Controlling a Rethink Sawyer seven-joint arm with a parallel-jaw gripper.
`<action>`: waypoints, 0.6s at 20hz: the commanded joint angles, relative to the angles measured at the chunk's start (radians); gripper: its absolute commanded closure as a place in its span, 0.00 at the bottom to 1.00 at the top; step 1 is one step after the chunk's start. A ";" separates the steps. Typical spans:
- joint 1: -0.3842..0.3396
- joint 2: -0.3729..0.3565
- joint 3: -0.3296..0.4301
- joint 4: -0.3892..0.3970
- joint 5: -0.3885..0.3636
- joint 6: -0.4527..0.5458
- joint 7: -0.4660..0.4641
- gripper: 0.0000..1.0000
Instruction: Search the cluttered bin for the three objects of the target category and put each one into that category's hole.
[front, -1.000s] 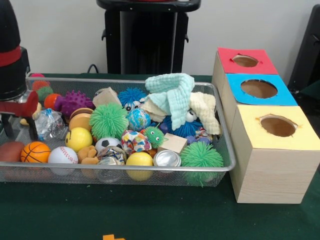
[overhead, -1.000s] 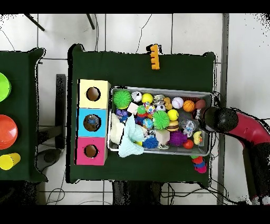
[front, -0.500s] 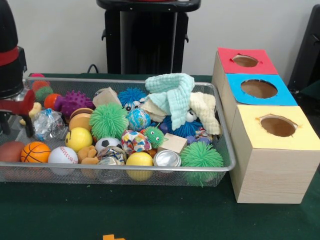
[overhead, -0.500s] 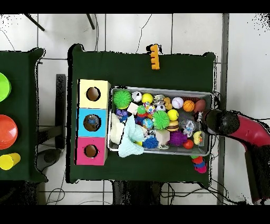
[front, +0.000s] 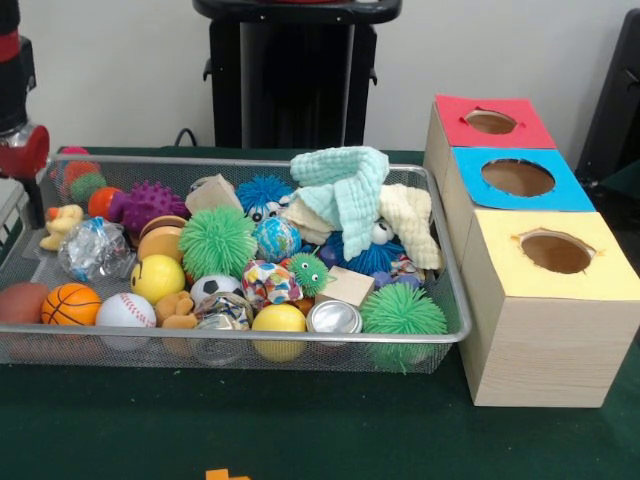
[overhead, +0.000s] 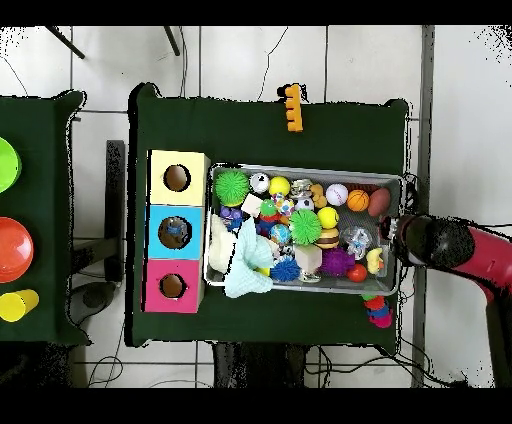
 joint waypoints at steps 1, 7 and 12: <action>0.021 -0.048 0.040 0.117 -0.012 0.052 -0.110 0.00; 0.045 -0.042 0.012 0.175 -0.027 -0.027 -0.020 0.00; 0.051 -0.043 0.001 0.193 -0.033 -0.047 0.000 0.00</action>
